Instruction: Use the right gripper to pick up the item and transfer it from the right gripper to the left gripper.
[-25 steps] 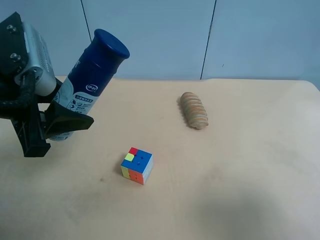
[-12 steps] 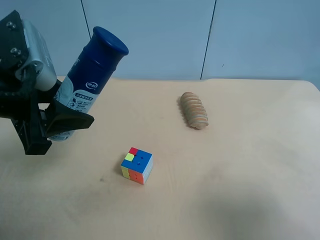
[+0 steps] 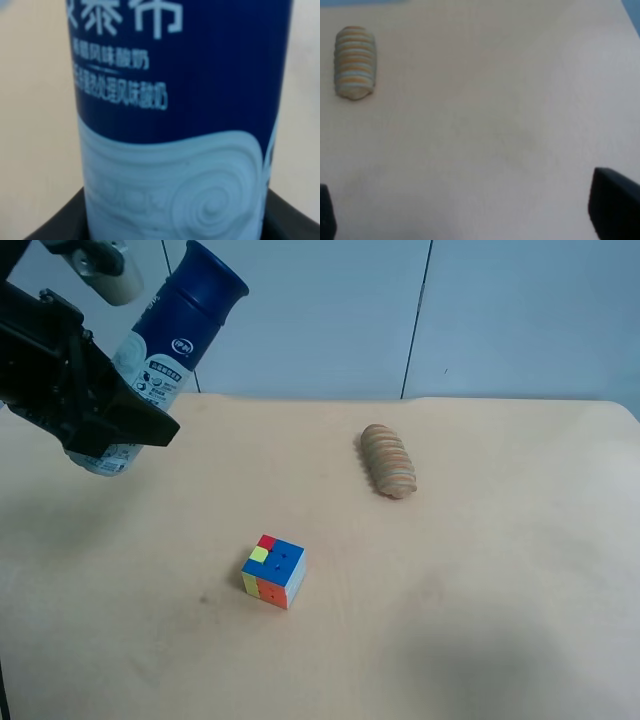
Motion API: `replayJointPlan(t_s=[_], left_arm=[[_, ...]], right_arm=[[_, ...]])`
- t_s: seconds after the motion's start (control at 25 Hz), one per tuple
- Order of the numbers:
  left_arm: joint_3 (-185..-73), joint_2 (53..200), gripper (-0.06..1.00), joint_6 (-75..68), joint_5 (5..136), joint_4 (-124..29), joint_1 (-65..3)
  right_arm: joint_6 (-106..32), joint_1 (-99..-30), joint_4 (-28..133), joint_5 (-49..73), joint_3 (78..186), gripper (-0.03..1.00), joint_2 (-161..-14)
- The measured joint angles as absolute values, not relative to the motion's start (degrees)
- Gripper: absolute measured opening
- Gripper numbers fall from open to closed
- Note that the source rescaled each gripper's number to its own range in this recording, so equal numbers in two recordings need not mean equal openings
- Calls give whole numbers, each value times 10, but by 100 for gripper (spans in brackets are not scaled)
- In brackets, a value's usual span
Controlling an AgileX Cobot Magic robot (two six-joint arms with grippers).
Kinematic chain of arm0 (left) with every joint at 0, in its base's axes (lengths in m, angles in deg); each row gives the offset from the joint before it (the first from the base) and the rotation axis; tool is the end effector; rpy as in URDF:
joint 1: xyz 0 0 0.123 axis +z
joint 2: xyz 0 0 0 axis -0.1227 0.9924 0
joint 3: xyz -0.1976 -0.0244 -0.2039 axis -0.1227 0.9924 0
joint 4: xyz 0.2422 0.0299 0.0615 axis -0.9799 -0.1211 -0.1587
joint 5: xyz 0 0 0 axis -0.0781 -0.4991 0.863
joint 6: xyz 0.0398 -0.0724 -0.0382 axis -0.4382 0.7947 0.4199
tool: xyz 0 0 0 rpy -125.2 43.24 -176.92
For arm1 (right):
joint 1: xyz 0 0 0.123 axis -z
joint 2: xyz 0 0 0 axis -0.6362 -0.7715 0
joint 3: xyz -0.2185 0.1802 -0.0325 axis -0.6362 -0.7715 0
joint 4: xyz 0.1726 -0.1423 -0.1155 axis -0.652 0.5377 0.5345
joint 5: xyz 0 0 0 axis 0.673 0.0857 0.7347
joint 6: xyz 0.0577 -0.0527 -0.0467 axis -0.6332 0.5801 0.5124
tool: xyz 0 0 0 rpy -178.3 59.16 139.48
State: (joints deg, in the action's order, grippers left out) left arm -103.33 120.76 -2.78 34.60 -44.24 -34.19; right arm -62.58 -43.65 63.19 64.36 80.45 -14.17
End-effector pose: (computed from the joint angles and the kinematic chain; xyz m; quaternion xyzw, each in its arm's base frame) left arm 0.2048 -0.1240 0.3184 0.4076 0.8327 -0.1062 0.3594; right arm -0.0059 -0.0043 0.2772 -0.0091 0.8544 0.0067 0.5195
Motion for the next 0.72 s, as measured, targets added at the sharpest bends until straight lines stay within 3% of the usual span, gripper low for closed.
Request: replayJointPlan(t_s=[0.72], left_arm=[[-1127, 1446, 4, 105, 276, -520, -342]], right_arm=[[-626, -437, 632, 644, 804, 100, -142]])
